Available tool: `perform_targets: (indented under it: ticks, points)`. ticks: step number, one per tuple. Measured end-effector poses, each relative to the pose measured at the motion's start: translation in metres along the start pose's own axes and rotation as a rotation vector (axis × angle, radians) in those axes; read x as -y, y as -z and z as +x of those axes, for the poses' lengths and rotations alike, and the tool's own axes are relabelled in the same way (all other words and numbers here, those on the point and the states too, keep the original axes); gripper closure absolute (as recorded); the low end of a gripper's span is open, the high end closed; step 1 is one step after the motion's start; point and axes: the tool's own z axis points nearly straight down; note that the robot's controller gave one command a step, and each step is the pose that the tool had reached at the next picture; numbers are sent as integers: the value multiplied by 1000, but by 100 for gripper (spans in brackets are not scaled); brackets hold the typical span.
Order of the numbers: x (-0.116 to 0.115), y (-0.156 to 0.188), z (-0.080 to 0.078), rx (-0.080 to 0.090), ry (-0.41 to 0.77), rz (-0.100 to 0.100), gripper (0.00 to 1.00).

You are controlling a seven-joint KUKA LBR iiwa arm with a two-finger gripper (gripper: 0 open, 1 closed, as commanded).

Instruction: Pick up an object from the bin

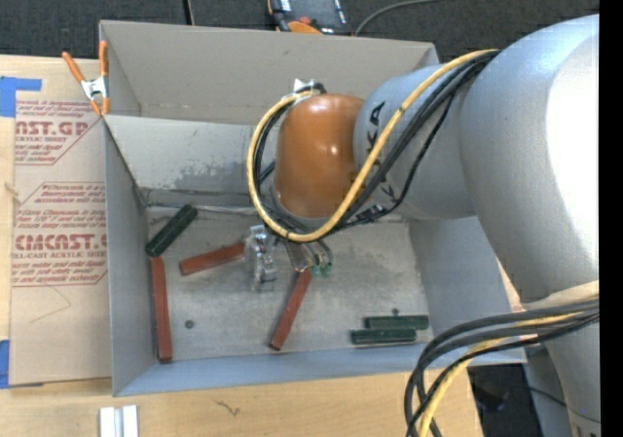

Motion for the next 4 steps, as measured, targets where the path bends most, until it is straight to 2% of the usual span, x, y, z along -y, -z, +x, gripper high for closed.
perform_targets:
  ticks: [1, 2, 3, 4]
  points:
    - [-3, -2, -1, 1, 3, -2, 0]
    - [-31, -35, -44, 3, 96, -2, 0]
    - [-30, -33, -44, 1, 94, -2, 100]
    - [-29, 113, -39, 11, 3, -3, 100]
